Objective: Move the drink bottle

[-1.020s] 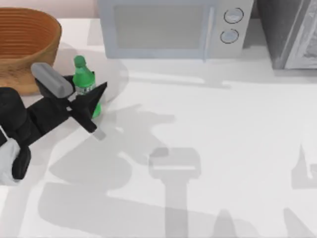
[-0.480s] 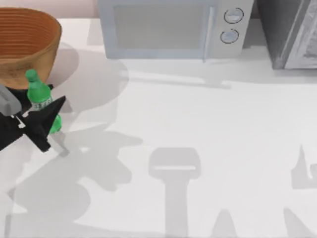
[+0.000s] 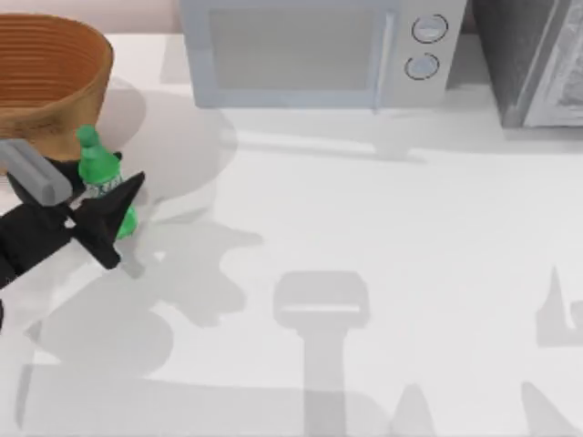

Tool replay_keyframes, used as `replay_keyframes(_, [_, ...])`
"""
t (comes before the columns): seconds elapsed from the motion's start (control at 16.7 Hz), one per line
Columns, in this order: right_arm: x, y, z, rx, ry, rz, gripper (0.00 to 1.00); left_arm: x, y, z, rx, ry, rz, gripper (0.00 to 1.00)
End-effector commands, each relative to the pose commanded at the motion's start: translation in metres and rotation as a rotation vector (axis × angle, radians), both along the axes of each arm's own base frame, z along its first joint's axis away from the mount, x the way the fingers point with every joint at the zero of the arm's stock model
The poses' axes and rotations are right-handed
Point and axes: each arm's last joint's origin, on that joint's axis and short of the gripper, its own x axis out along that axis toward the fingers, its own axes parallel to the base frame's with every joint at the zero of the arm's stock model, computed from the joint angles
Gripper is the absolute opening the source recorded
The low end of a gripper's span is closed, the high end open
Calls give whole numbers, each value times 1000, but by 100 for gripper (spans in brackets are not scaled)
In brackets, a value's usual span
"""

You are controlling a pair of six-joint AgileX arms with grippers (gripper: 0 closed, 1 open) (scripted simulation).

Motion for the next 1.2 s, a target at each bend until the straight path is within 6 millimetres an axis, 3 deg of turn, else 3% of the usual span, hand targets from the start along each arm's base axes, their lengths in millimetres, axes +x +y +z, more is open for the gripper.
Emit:
replay_keyframes(0.24, [0,0,0,0,0,0,100,15,-18,-14,0,-6,-1,0])
replay_keyframes(0.48, [0,0,0,0,0,0,100,16,-18,-15,0,-8,-1,0])
replay_keyframes(1.2, [0,0,0,0,0,0,100,16,-18,-15,0,-8,-1,90])
